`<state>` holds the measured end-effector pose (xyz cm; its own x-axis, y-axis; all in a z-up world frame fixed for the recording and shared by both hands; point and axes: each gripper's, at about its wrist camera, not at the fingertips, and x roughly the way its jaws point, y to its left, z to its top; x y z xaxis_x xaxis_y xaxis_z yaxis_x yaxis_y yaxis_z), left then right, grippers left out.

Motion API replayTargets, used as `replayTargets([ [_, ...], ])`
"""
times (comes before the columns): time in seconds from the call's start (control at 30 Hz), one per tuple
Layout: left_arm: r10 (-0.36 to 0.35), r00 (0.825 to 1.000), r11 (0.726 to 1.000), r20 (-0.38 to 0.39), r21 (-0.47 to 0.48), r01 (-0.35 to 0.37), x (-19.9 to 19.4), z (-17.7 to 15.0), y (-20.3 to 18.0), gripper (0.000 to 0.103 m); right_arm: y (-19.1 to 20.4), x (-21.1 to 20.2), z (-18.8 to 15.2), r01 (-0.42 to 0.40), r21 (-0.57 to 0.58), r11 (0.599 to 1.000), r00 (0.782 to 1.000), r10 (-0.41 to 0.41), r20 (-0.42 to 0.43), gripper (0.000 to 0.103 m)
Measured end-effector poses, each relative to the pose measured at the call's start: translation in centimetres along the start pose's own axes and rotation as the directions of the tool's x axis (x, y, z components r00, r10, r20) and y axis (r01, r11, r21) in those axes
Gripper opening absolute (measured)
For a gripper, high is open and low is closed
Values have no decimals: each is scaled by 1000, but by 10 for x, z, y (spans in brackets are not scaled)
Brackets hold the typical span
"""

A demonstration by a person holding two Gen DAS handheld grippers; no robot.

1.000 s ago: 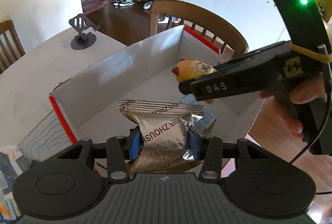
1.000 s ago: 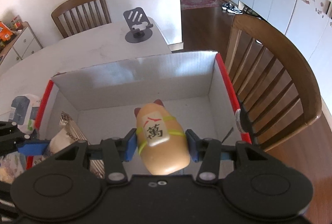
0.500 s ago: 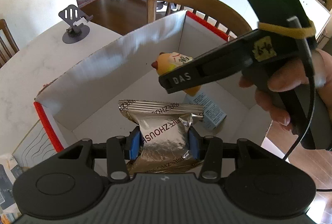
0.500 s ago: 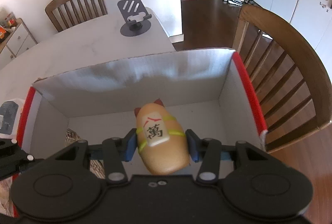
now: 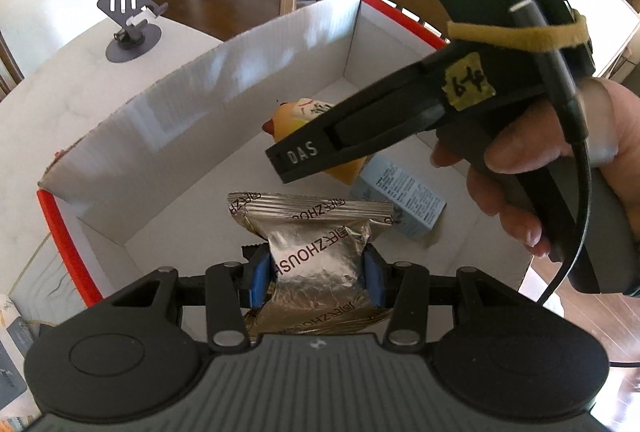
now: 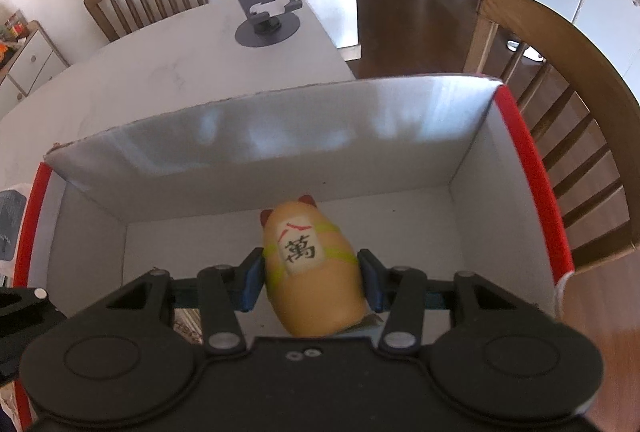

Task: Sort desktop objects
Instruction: 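Lower the lucky-cat figure and foil packet into the box with both tools, then open both tools to release the lucky-cat figure and foil packet in the box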

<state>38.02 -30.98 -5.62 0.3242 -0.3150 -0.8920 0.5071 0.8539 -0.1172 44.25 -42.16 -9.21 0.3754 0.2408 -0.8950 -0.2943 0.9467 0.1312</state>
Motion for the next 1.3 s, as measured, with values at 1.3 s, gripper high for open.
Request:
replayTargets([
  [1.3,-40,999,999,25,-19,40,-14,1,-3,61,-2,-16,-4,-15,18,1000,999,16,-28,64],
])
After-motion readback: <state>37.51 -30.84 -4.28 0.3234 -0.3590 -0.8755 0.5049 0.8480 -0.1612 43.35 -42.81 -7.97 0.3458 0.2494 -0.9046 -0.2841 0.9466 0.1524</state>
